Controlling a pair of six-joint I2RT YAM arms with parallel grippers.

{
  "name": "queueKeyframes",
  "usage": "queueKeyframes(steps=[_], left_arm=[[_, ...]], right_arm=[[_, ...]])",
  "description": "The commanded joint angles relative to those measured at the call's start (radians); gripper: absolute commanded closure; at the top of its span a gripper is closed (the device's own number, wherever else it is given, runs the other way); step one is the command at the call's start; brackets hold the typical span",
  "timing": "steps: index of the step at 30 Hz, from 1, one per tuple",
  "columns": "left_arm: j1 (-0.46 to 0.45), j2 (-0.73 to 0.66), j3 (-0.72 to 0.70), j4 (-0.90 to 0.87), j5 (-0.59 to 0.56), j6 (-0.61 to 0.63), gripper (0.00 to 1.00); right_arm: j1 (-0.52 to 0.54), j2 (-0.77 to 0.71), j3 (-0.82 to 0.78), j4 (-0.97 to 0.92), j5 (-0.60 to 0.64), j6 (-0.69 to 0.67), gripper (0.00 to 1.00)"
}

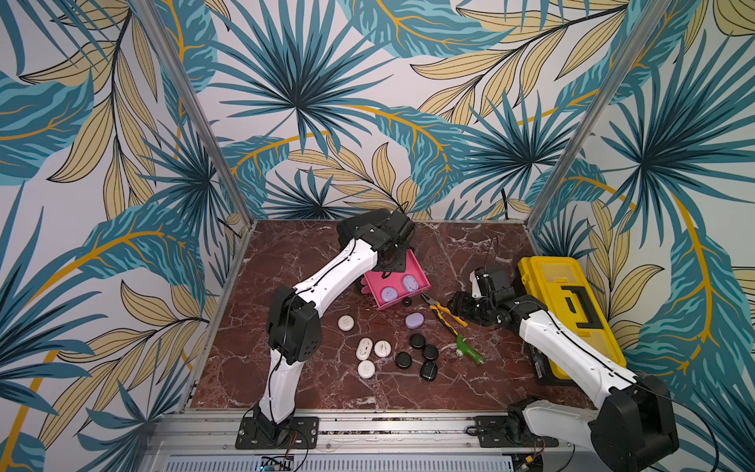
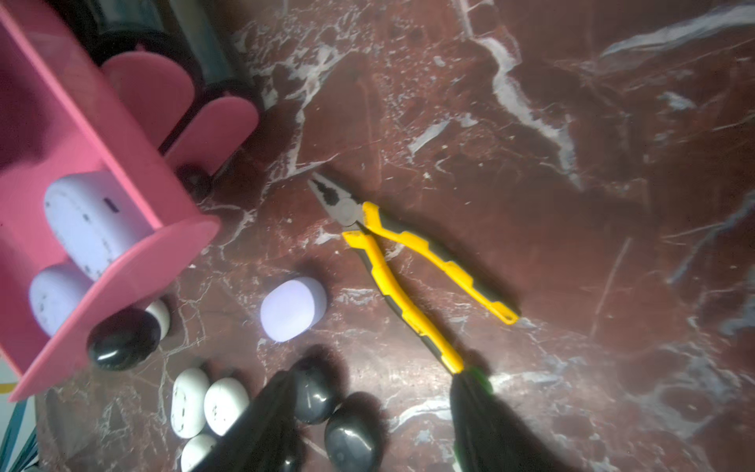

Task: Put the bluetooth earphones in the drawer according to color
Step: Place the bluetooth earphone in the drawer, then pick up the Bluetooth earphone from the center of the board.

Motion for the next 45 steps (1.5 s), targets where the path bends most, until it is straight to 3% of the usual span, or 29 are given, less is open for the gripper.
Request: queueKeyframes(steps=[1,11,22,27,32,35,39,45], left_arm=[[0.028,0.019,0.062,0.017,-0.045,0.022,0.56],[0.033,-0.016,0.064,-0.023,-0.002,0.016,0.35],[0.032,-0.116,0.042,-0.037,0.084,-0.001,0.26],[0.031,-0.253,-0.083,0.042,0.107,-0.006,0.17],[0.033,-0.464,-0.325,0.17,0.076,-0.008,0.0],[0.035,-0.605,-0.505,0.26,-0.005,-0.02,0.0],[0.051,-0.768,-0.69,0.33,-0.056,-0.03,0.0],[0.083,-0.88,-0.815,0.325,-0.064,-0.038,0.0]], right_arm=[[0.039,-0.003,-0.049,0.094,-0.069,-0.027,0.36],[0.19,0.106,-0.096,0.294,0.016,-0.07,0.39],[0.241,0.153,-0.161,0.474,0.099,-0.054,0.4],[0.271,0.178,-0.195,0.554,0.149,-0.06,0.4],[0.306,0.212,-0.239,0.64,0.209,-0.057,0.42],[0.332,0.224,-0.267,0.707,0.242,-0.052,0.4],[0.368,0.244,-0.289,0.757,0.319,-0.04,0.3],[0.404,0.303,-0.303,0.823,0.406,-0.005,0.24]])
